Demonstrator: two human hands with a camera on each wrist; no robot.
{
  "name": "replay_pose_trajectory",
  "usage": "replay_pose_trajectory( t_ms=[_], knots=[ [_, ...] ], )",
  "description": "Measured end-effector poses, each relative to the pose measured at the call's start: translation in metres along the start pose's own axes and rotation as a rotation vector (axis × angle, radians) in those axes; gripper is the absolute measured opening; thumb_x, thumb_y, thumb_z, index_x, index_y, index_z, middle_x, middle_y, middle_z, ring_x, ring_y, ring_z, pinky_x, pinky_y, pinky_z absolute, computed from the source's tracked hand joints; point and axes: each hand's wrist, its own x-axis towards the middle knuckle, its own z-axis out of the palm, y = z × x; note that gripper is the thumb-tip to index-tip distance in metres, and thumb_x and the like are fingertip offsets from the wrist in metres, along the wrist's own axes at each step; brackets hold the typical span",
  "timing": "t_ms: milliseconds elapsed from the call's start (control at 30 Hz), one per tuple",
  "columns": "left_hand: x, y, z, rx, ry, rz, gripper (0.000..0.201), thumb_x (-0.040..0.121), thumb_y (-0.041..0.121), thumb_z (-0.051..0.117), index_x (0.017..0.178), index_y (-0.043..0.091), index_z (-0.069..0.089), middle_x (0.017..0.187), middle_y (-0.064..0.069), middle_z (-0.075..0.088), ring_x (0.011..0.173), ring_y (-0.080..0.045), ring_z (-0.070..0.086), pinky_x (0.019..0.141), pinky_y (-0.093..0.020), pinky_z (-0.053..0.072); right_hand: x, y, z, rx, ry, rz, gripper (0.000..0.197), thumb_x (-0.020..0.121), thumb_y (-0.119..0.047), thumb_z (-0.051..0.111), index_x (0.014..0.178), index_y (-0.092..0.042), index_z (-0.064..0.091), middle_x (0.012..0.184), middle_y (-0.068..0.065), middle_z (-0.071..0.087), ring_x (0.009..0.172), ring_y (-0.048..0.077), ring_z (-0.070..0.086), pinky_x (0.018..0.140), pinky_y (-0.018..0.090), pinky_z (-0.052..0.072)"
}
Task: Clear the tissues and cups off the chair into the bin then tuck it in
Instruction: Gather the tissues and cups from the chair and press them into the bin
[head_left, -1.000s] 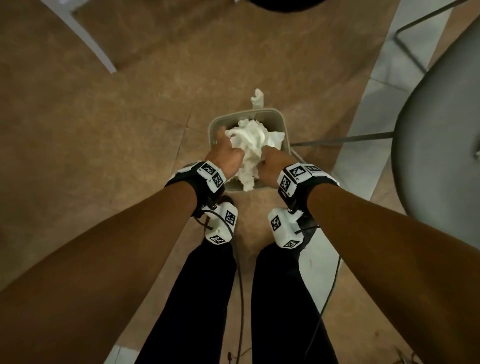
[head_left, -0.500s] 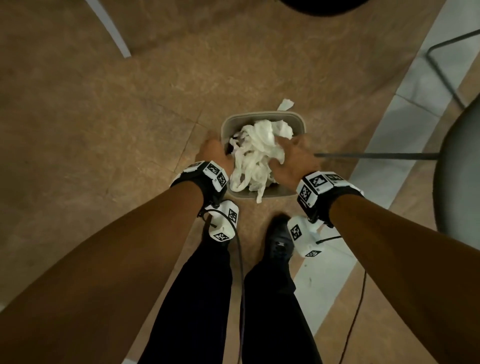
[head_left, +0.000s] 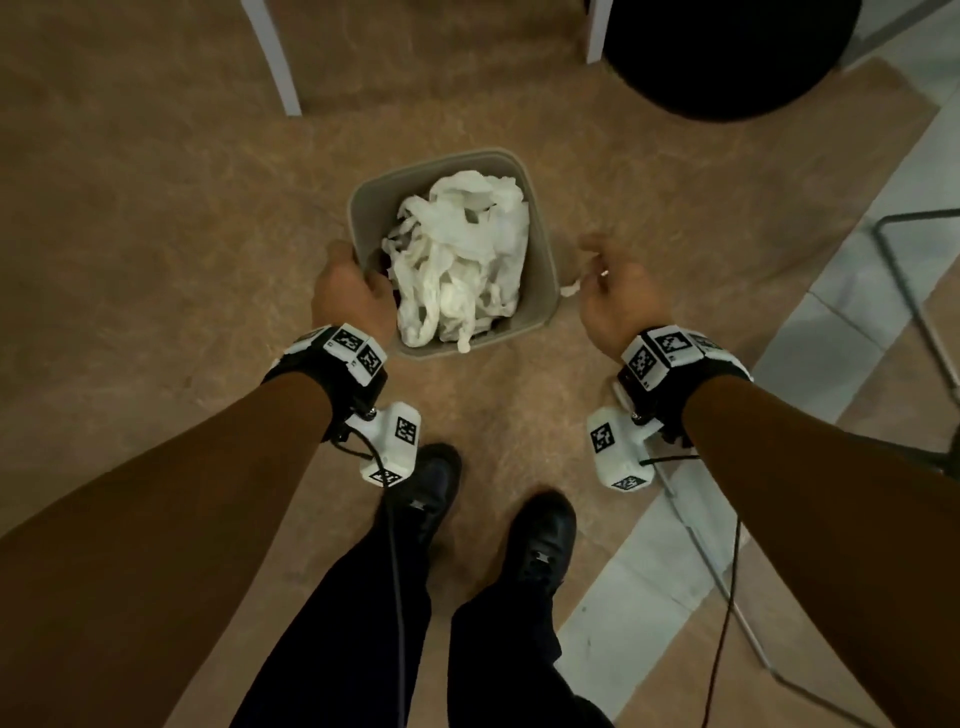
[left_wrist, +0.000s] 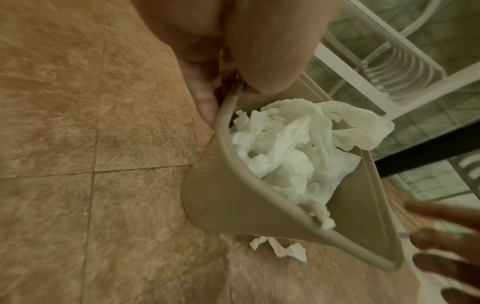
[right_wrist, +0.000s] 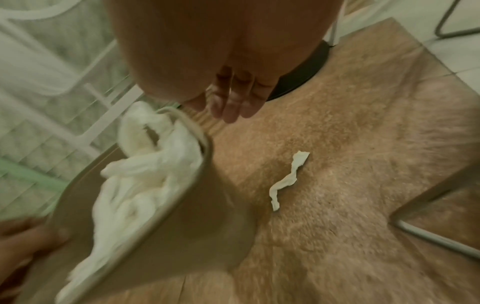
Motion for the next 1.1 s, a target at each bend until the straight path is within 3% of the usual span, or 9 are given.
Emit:
replay_pose_trajectory(
  t_ms=[133, 267, 433, 533, 667, 733, 800, 867, 1100],
  knots=[
    [0.028, -0.005, 0.015, -0.118, 0.088, 0.088, 0.033, 0.090, 0.020, 0.042, 0.115, 0.003, 0.054, 0.104, -0.018, 0.064, 0.090, -0.036, 0.062, 0.068, -0.036, 0.047, 0.049, 0.033, 0.015, -0.294, -0.146, 0.134, 0.036, 0.100, -0.015, 0.043, 0.134, -0.016, 0.055, 0.139, 0.015, 0.048, 0.113, 0.037, 0.059, 0.081, 0.034, 0.046],
    [0.048, -0.005, 0.032, -0.181, 0.155, 0.190, 0.044, 0.091, 0.026, 0.036, 0.126, 0.006, 0.054, 0.120, -0.015, 0.061, 0.099, -0.028, 0.061, 0.081, -0.033, 0.049, 0.080, 0.065, 0.064, -0.539, -0.365, 0.042, 0.046, 0.095, -0.011, 0.046, 0.141, -0.010, 0.051, 0.149, 0.017, 0.033, 0.132, 0.037, 0.046, 0.110, 0.038, 0.040],
    [0.074, -0.008, 0.040, -0.230, 0.171, 0.252, 0.044, 0.091, 0.027, 0.033, 0.124, 0.007, 0.055, 0.116, -0.012, 0.062, 0.104, -0.026, 0.060, 0.088, -0.040, 0.050, 0.112, 0.096, 0.107, -0.675, -0.515, 0.026, 0.052, 0.095, -0.026, 0.043, 0.147, -0.031, 0.043, 0.161, 0.007, 0.025, 0.149, 0.030, 0.025, 0.119, 0.040, 0.029],
    [0.069, -0.011, 0.038, -0.248, 0.135, 0.290, 0.039, 0.094, 0.026, 0.034, 0.124, 0.010, 0.054, 0.112, -0.009, 0.062, 0.097, -0.022, 0.061, 0.083, -0.037, 0.051, 0.126, 0.100, 0.120, -0.651, -0.559, 0.059, 0.075, 0.086, -0.060, 0.048, 0.153, -0.034, 0.025, 0.159, 0.003, 0.031, 0.141, 0.032, 0.038, 0.110, 0.044, 0.036],
    [0.063, -0.007, 0.032, -0.239, 0.083, 0.331, 0.038, 0.098, 0.023, 0.036, 0.132, 0.013, 0.051, 0.113, -0.004, 0.066, 0.095, -0.017, 0.063, 0.083, -0.031, 0.052, 0.169, 0.158, 0.159, -0.648, -0.565, -0.011, 0.120, 0.045, -0.106, 0.017, 0.149, -0.046, 0.020, 0.156, -0.001, 0.039, 0.135, 0.031, 0.046, 0.105, 0.055, 0.039],
    [0.062, -0.004, 0.028, -0.212, 0.055, 0.313, 0.037, 0.099, 0.020, 0.035, 0.132, 0.013, 0.050, 0.108, -0.003, 0.068, 0.092, -0.017, 0.064, 0.081, -0.032, 0.053, 0.159, 0.146, 0.147, -0.622, -0.560, 0.098, 0.102, 0.064, -0.095, 0.029, 0.147, -0.036, 0.034, 0.147, 0.009, 0.049, 0.126, 0.037, 0.053, 0.101, 0.052, 0.044],
    [0.055, 0.000, 0.024, -0.180, 0.029, 0.287, 0.036, 0.098, 0.019, 0.036, 0.131, 0.012, 0.051, 0.106, -0.007, 0.069, 0.091, -0.022, 0.065, 0.080, -0.036, 0.053, 0.122, 0.102, 0.107, -0.603, -0.467, 0.112, 0.065, 0.094, -0.055, 0.039, 0.148, -0.019, 0.040, 0.146, 0.019, 0.049, 0.126, 0.041, 0.052, 0.101, 0.048, 0.045],
    [0.044, 0.005, 0.021, -0.146, -0.007, 0.254, 0.036, 0.098, 0.019, 0.037, 0.130, 0.012, 0.051, 0.107, -0.010, 0.069, 0.092, -0.029, 0.065, 0.078, -0.039, 0.053, 0.100, 0.074, 0.072, -0.555, -0.404, 0.118, 0.050, 0.099, -0.032, 0.041, 0.145, -0.013, 0.044, 0.145, 0.020, 0.049, 0.126, 0.040, 0.052, 0.099, 0.043, 0.044],
    [-0.017, 0.022, 0.014, -0.019, -0.220, 0.088, 0.036, 0.103, 0.016, 0.039, 0.138, 0.015, 0.045, 0.114, -0.021, 0.066, 0.098, -0.040, 0.063, 0.072, -0.035, 0.044, 0.014, -0.002, -0.040, 0.065, 0.134, 0.215, 0.023, 0.095, -0.036, 0.050, 0.101, -0.018, 0.063, 0.087, 0.005, 0.064, 0.078, 0.024, 0.059, 0.066, 0.026, 0.040]
  ],
)
